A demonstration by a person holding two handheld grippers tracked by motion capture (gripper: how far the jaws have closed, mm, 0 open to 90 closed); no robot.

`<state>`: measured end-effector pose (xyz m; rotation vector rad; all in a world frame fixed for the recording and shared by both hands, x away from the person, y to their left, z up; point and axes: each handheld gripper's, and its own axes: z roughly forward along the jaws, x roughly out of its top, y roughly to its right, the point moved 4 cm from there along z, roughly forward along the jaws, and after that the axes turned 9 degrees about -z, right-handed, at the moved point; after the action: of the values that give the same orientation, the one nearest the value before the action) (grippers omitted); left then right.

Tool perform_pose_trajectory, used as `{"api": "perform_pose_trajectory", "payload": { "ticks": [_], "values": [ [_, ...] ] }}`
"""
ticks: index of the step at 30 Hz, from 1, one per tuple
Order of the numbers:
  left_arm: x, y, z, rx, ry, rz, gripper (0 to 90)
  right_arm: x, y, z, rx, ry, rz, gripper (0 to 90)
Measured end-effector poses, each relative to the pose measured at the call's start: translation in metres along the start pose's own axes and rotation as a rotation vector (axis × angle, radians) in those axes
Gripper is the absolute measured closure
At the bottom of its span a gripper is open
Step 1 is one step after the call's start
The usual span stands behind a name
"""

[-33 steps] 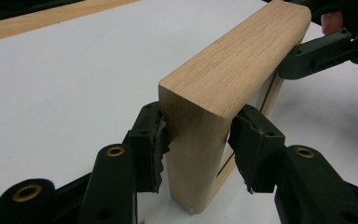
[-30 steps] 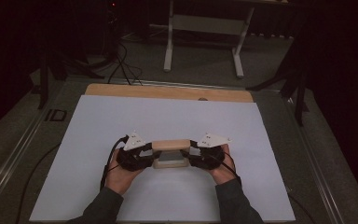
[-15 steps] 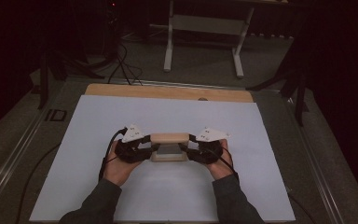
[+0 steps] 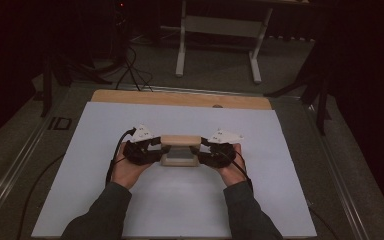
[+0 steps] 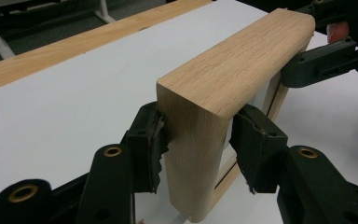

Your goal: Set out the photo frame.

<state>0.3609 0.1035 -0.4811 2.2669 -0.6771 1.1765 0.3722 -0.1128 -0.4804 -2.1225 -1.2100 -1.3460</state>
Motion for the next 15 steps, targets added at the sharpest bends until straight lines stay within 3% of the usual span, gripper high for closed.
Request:
{"api": "perform_pose_trajectory", "payload": {
  "ticks": [15],
  "values": [
    [0.001, -0.01, 0.014, 0.006, -0.001, -0.017, 53.2, -0.003, 0.01, 0.011, -0.01, -0.016, 0.034, 50.6]
  ]
}}
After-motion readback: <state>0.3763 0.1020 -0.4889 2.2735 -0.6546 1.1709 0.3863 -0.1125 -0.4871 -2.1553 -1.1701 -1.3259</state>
